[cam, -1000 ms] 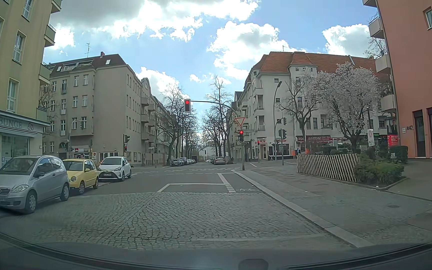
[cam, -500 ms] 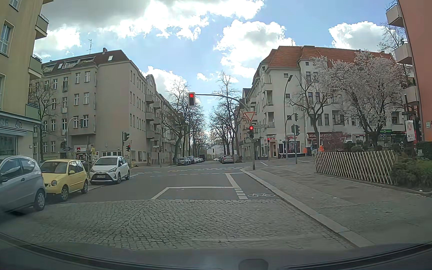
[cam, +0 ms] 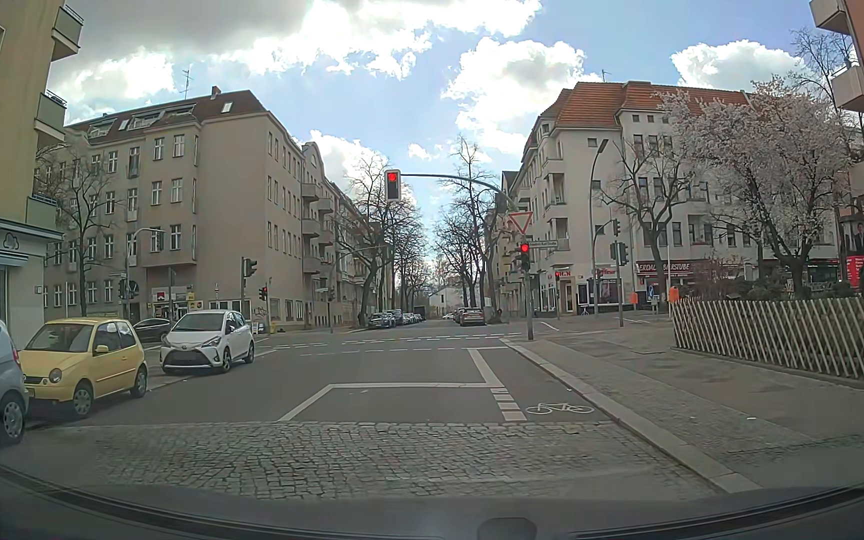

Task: Follow the waypoints while adhering to traffic rules and regulations

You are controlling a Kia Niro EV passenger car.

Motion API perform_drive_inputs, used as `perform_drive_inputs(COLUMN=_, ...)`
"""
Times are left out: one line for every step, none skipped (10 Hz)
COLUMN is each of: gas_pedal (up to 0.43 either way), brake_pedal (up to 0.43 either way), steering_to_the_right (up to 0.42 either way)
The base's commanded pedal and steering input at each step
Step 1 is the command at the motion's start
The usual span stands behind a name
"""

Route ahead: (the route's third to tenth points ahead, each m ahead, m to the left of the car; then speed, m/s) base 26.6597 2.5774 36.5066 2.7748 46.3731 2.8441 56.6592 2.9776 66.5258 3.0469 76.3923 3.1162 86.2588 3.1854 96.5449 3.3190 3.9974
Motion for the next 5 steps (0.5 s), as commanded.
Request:
perform_drive_inputs(gas_pedal=0.0, brake_pedal=0.14, steering_to_the_right=-0.069)
perform_drive_inputs(gas_pedal=0.0, brake_pedal=0.146, steering_to_the_right=-0.067)
perform_drive_inputs(gas_pedal=0.0, brake_pedal=0.146, steering_to_the_right=-0.066)
perform_drive_inputs(gas_pedal=0.0, brake_pedal=0.152, steering_to_the_right=-0.065)
perform_drive_inputs(gas_pedal=0.0, brake_pedal=0.152, steering_to_the_right=-0.064)
